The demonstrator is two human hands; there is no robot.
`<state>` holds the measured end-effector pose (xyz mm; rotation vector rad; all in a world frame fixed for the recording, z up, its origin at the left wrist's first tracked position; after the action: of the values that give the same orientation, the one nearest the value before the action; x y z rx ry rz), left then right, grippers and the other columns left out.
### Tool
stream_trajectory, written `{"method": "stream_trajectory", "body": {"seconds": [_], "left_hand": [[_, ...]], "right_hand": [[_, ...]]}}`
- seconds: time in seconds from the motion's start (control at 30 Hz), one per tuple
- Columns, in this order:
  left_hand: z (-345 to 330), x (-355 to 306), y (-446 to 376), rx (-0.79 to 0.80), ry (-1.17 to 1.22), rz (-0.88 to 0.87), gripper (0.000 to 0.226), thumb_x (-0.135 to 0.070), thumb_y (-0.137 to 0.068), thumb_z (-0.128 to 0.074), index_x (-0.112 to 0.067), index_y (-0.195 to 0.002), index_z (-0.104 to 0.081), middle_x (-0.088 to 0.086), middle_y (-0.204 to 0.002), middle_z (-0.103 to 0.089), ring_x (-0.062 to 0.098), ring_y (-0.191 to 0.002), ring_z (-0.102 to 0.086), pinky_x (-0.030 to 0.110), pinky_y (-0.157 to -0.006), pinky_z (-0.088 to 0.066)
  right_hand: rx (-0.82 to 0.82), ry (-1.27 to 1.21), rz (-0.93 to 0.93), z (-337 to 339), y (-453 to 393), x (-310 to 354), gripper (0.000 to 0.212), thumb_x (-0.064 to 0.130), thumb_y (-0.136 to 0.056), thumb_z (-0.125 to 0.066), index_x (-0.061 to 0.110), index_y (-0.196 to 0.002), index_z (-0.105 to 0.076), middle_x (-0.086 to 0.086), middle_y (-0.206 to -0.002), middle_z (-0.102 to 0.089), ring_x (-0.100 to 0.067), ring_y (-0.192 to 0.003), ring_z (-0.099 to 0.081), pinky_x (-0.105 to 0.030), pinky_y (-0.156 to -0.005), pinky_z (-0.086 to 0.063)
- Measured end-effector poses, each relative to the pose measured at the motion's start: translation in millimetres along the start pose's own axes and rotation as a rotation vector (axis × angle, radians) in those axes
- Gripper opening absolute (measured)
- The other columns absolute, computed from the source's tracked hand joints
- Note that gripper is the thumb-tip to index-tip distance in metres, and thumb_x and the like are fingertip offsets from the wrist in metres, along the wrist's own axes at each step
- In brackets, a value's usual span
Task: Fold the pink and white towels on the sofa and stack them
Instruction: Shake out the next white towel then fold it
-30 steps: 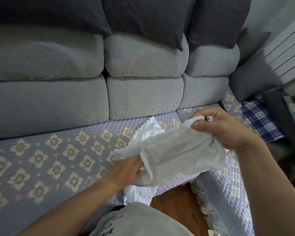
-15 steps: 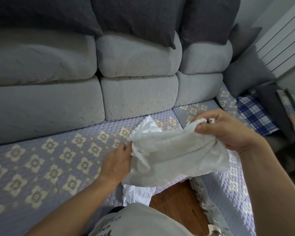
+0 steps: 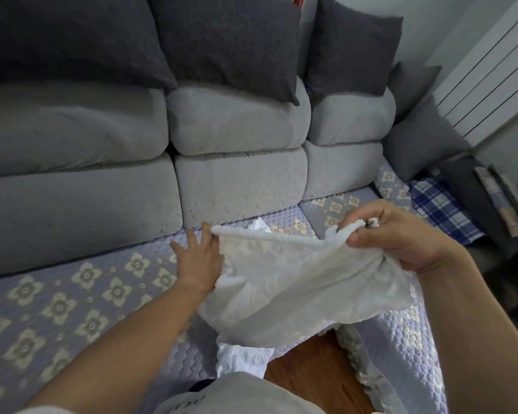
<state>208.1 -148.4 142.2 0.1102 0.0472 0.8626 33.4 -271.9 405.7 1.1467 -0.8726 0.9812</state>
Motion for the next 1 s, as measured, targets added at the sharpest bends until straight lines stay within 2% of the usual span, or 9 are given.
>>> {"method": "stream_trajectory", "body": {"seconds": [0.17, 0.3, 0.37, 0.5, 0.6, 0.7, 0.8, 0.9, 1.0], "left_hand": [[35.8, 21.8, -27.4, -0.240, 0.358, -0.077, 0.041, -0.022, -0.097, -0.046, -0.008, -0.135, -0.051, 0.012, -0.145, -0.043, 0.035, -0.129, -0.048, 0.052, -0.105, -0.039], [88.7, 92.6, -42.3, -0.337, 0.779, 0.156, 0.026, -0.025, -0.094, -0.041, -0.018, -0.102, -0.064, 0.010, -0.107, -0.061, 0.035, -0.094, -0.058, 0.040, -0.076, -0.045], [129.2, 130.5, -57.6, -0.392, 0.667, 0.079, 0.020, -0.018, -0.089, -0.048, -0.019, -0.097, -0.066, 0.011, -0.102, -0.060, 0.039, -0.089, -0.060, 0.039, -0.071, -0.044], [288.4, 160.8, -83.3, -0.677, 0.410, -0.183, 0.034, -0.019, -0.083, -0.044, -0.006, -0.093, -0.074, 0.015, -0.098, -0.059, 0.040, -0.081, -0.063, 0.042, -0.070, -0.051], [435.9, 149.6, -63.6, -0.930, 0.317, -0.252, 0.020, -0.006, -0.090, -0.050, 0.000, -0.094, -0.069, 0.018, -0.100, -0.059, 0.040, -0.083, -0.060, 0.047, -0.072, -0.052], [527.5, 129.5, -35.7, -1.108, 0.289, -0.317, 0.028, 0.018, -0.080, -0.049, 0.003, -0.097, -0.064, 0.019, -0.097, -0.056, 0.035, -0.087, -0.055, 0.045, -0.075, -0.050], [534.7, 113.7, -20.3, -1.085, 0.188, -0.329, 0.032, 0.019, -0.079, -0.047, -0.003, -0.100, -0.058, 0.015, -0.093, -0.054, 0.032, -0.080, -0.051, 0.043, -0.069, -0.048], [484.5, 123.1, -16.3, -0.931, 0.306, -0.166, 0.022, 0.001, -0.091, -0.050, -0.016, -0.105, -0.046, 0.005, -0.091, -0.057, 0.029, -0.077, -0.051, 0.039, -0.066, -0.041], [424.2, 109.2, -8.6, -0.777, 0.409, -0.108, 0.019, -0.008, -0.089, -0.056, -0.022, -0.099, -0.049, 0.002, -0.085, -0.064, 0.028, -0.075, -0.058, 0.041, -0.068, -0.051]], "right_hand": [[-0.087, -0.034, -0.030, 27.4, 19.3, -3.1, 0.038, 0.033, -0.063, -0.093, 0.004, -0.081, -0.077, -0.039, -0.102, -0.056, -0.045, -0.090, -0.055, -0.043, -0.075, -0.054], [-0.459, 0.125, -0.130, 100.4, 7.9, -3.9, 0.020, 0.022, -0.084, -0.077, 0.004, -0.094, -0.075, -0.023, -0.095, -0.072, -0.036, -0.083, -0.069, -0.039, -0.070, -0.060], [-0.699, 0.339, -0.198, 153.7, -8.1, -0.4, 0.021, 0.029, -0.088, -0.074, 0.009, -0.096, -0.076, -0.014, -0.094, -0.075, -0.033, -0.087, -0.072, -0.040, -0.078, -0.059], [-0.962, 0.691, -0.161, 217.6, -34.8, 70.3, 0.035, 0.038, -0.095, -0.062, 0.005, -0.085, -0.070, -0.019, -0.092, -0.070, -0.036, -0.086, -0.064, -0.036, -0.072, -0.046], [-1.369, 0.628, 0.116, 256.4, 2.1, 180.6, 0.036, 0.034, -0.101, -0.051, 0.005, -0.109, -0.072, -0.025, -0.113, -0.069, -0.041, -0.106, -0.063, -0.042, -0.090, -0.049], [-1.644, 0.451, 0.319, 282.2, 49.5, 243.2, 0.040, 0.034, -0.100, -0.046, 0.005, -0.112, -0.071, -0.026, -0.112, -0.068, -0.042, -0.109, -0.062, -0.046, -0.095, -0.048], [-1.658, 0.487, 0.339, 294.6, 57.7, 239.7, 0.042, 0.035, -0.099, -0.045, 0.006, -0.113, -0.070, -0.028, -0.110, -0.068, -0.045, -0.107, -0.062, -0.048, -0.093, -0.048], [-1.524, 0.604, 0.253, 308.2, 36.4, 181.3, 0.044, 0.040, -0.100, -0.045, 0.006, -0.115, -0.070, -0.028, -0.112, -0.068, -0.047, -0.106, -0.061, -0.049, -0.094, -0.048], [-1.348, 0.724, 0.190, 317.7, 11.0, 106.5, 0.043, 0.039, -0.101, -0.045, 0.006, -0.106, -0.072, -0.027, -0.106, -0.068, -0.047, -0.098, -0.061, -0.048, -0.086, -0.048]]}}
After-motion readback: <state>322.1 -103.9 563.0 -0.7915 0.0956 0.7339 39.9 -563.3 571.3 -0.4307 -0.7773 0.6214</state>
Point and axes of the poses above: each hand's wrist, its own y-axis away from the middle knuckle, its own z-axis out of the back of the hand, x = y × z, the point moved 10 cm from there along -y, towards the middle knuckle
